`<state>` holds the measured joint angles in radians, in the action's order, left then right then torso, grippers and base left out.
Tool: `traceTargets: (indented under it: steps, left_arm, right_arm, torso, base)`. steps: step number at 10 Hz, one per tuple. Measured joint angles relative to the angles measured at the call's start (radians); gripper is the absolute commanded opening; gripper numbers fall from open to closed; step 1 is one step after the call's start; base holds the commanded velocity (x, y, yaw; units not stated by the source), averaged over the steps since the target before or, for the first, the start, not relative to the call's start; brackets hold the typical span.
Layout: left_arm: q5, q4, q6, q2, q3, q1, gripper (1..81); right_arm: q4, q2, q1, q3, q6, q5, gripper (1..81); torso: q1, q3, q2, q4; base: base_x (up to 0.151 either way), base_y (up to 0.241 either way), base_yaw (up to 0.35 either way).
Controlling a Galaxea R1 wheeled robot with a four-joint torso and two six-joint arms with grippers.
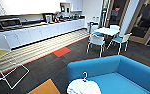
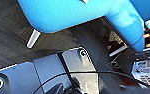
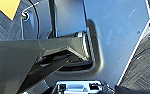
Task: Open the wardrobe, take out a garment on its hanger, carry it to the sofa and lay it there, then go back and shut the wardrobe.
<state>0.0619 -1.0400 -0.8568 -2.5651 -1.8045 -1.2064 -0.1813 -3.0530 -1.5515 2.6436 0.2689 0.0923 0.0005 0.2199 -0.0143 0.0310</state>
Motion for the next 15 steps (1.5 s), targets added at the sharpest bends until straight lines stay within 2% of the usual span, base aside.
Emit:
traceTargets:
  steps: [15]
  left_arm:
    - [-0.006, -0.036, 0.007, -0.045, -0.071, -0.059, 81.1]
  right_arm:
    - [-0.001, 0.000, -0.005, 0.000, 0.000, -0.006, 81.1]
  torso:
    - [-0.002, -0.001, -0.002, 0.000]
  base:
    - [-0.100, 0.000, 0.000]
